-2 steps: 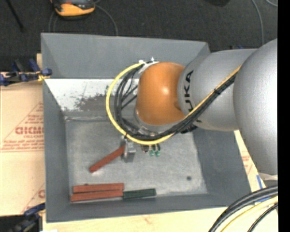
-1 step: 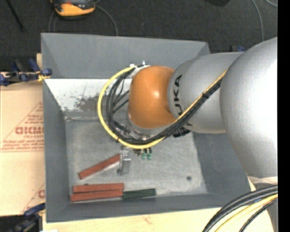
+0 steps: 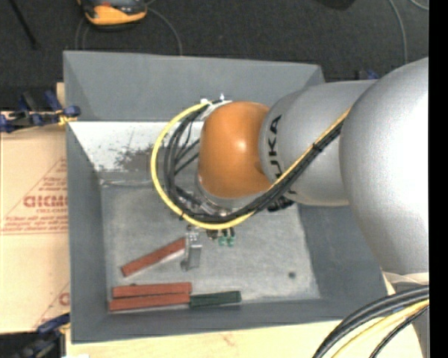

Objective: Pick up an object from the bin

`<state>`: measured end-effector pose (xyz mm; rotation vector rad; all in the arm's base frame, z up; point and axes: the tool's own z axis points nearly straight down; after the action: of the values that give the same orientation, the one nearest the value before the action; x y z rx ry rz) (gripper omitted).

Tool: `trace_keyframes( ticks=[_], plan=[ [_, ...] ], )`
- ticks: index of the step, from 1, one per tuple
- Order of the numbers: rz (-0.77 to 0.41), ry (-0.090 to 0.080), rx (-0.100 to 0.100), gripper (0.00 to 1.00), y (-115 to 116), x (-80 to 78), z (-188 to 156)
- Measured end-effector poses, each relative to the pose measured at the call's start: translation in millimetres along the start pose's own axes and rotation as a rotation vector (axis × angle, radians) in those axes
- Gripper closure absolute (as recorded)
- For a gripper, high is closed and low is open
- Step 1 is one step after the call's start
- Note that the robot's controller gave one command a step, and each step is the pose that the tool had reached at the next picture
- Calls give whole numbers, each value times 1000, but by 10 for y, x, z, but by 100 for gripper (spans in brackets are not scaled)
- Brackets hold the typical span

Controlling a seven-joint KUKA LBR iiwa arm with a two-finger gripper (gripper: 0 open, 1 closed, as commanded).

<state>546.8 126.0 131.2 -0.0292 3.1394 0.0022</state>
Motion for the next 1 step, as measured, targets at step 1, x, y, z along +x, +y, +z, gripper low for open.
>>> trace_keyframes(
  ticks=[1],
  plan=[
    [231,0,0,100,111,-26,607]
  ],
)
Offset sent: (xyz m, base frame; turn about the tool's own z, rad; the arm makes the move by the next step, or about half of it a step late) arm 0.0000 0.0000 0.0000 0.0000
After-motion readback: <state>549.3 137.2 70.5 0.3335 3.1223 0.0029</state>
